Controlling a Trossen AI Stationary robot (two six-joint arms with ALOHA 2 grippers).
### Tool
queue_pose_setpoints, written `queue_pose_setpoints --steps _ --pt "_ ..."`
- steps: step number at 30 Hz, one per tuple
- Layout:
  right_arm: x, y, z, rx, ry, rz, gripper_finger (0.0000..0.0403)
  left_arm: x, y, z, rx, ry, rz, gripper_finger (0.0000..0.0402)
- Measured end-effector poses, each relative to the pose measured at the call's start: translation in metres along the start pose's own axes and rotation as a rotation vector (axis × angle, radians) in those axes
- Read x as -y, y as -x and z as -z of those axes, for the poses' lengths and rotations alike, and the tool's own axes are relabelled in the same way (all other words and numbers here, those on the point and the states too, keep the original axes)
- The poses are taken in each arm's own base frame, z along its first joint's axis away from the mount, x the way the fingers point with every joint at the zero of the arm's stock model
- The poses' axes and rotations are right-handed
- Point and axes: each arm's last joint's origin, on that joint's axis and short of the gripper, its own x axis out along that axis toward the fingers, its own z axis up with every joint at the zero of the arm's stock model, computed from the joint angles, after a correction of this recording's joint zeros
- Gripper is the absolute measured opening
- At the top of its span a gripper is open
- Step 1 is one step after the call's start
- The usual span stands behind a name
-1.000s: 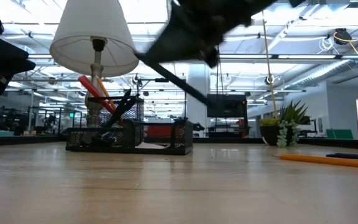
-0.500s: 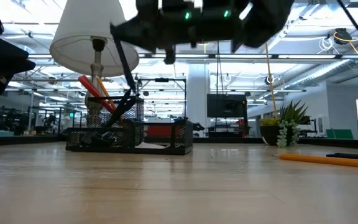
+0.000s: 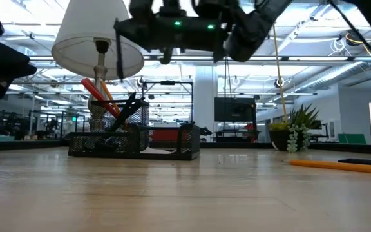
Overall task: Pick and place office supplies into organizer
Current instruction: Put the black pen into the black desk organizer
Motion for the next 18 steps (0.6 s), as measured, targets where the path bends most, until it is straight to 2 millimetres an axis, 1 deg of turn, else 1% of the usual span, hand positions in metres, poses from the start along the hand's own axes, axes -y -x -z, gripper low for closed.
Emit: queue_pose_setpoints --steps 3,6,9,14,18 --pt "0.003 -0.015 0.009 0.004 0.010 -0.011 0.0020 0.000 0.000 0.000 0.000 0.004 0.000 0.0108" --pt "0.004 -0.022 0.023 -0.024 0.043 -0.006 0.0020 0.000 0.000 0.000 -0.003 0.019 0.004 0.0108" --pt "0.005 -0.022 0.029 -0.026 0.093 0.040 0.0020 0.001 0.000 0.000 -0.015 0.023 0.018 0.0108" --pt "0.010 -0.023 0.034 -0.043 0.145 0.051 0.0021 0.001 0.000 0.000 -0.015 0.021 0.017 0.0108" --pt "0.011 -0.023 0.032 -0.040 0.183 0.052 0.0040 0.001 0.000 0.000 -0.015 0.021 0.017 0.0108"
